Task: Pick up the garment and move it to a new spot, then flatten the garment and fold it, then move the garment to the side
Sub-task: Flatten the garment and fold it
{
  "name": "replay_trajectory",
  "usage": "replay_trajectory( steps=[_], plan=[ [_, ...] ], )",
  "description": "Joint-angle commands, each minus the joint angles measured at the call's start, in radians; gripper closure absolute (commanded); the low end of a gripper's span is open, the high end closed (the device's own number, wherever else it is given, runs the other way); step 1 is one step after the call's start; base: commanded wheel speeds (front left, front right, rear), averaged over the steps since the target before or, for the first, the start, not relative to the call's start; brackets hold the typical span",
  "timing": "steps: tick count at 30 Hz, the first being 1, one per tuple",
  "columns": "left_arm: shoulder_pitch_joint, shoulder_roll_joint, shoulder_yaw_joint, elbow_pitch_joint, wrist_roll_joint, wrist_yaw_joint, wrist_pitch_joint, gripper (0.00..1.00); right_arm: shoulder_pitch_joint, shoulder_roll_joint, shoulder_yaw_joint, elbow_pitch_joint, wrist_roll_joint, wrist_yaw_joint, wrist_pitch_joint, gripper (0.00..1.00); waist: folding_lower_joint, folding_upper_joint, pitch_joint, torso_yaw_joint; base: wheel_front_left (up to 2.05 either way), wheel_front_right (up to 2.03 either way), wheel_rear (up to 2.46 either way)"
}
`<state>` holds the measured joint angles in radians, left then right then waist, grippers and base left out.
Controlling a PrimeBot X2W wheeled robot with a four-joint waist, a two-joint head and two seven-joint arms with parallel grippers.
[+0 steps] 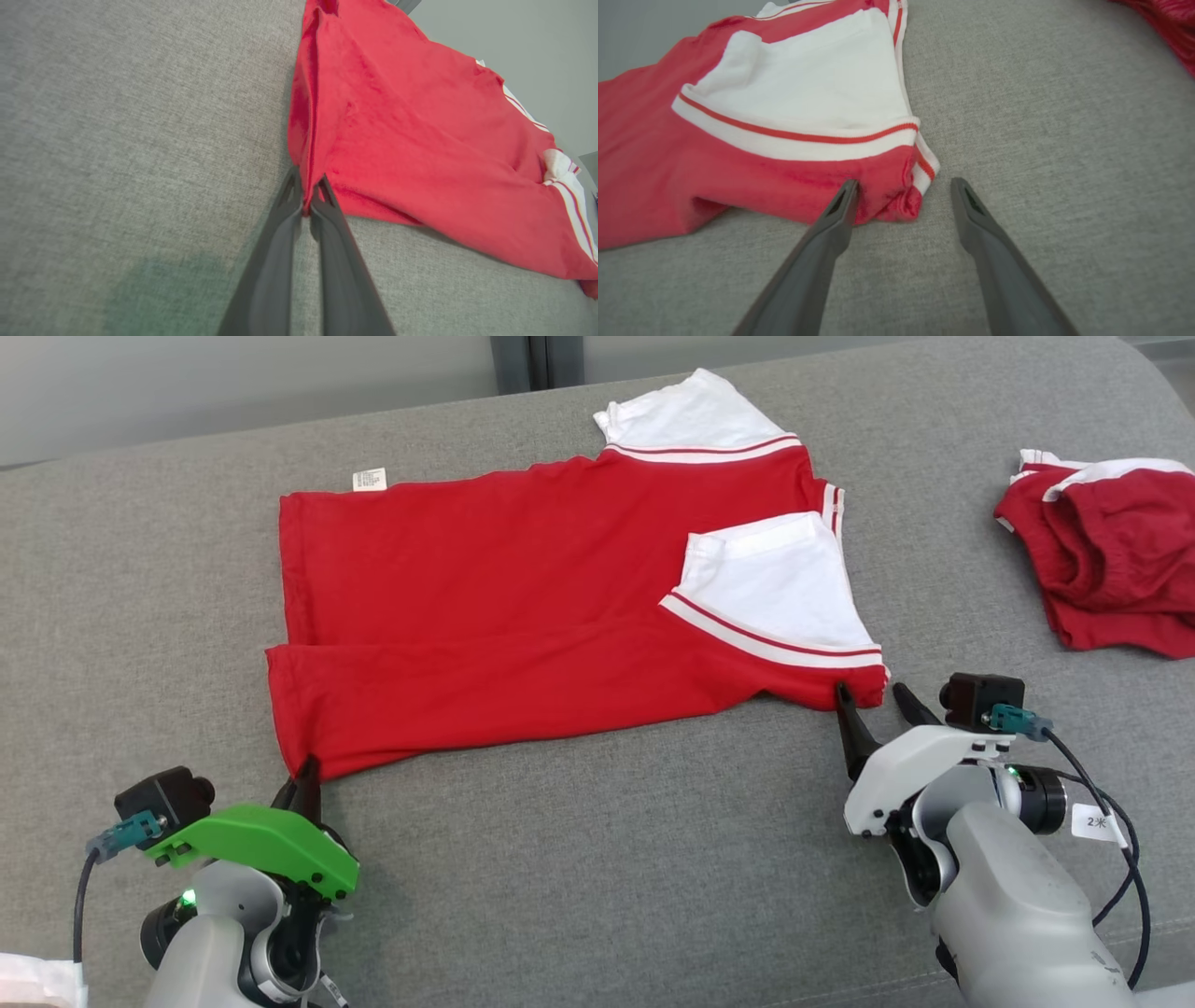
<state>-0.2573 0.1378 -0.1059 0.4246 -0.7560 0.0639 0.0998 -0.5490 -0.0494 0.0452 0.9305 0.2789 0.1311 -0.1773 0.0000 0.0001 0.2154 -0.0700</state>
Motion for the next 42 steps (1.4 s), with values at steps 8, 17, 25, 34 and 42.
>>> replay_trajectory(
  steps=[8, 17, 25, 34, 42],
  plan=[
    [0.021, 0.013, 0.005, -0.01, -0.009, -0.014, -0.023, 1.0, -0.056, -0.002, 0.024, 0.086, 0.035, -0.001, -0.031, 1.0, 0.0, -0.0001, -0.016, 0.0, 0.0, 0.0, 0.0],
    [0.097, 0.032, -0.005, -0.142, 0.002, -0.026, -0.034, 1.0, -0.018, -0.003, -0.01, 0.003, 0.002, -0.001, -0.059, 1.0, 0.0, -0.0001, -0.062, -0.004, 0.0, 0.0, 0.0],
    [0.306, 0.039, -0.035, -0.365, 0.009, 0.022, 0.014, 1.0, 0.224, -0.007, -0.047, -0.286, -0.023, -0.001, 0.051, 1.0, 0.0, -0.0001, -0.082, 0.002, 0.0, 0.0, 0.0],
    [0.445, 0.027, -0.024, -0.409, -0.021, 0.064, 0.027, 1.0, 0.528, -0.003, -0.11, -0.651, 0.007, -0.001, 0.215, 1.0, 0.0, -0.0001, -0.052, 0.0, 0.0, 0.0, 0.0],
    [0.438, 0.033, -0.012, -0.353, -0.027, 0.07, 0.021, 1.0, 0.594, -0.003, -0.103, -0.742, 0.04, -0.001, 0.258, 1.0, 0.0, -0.0001, -0.041, -0.005, 0.0, 0.0, 0.0]
  ],
)
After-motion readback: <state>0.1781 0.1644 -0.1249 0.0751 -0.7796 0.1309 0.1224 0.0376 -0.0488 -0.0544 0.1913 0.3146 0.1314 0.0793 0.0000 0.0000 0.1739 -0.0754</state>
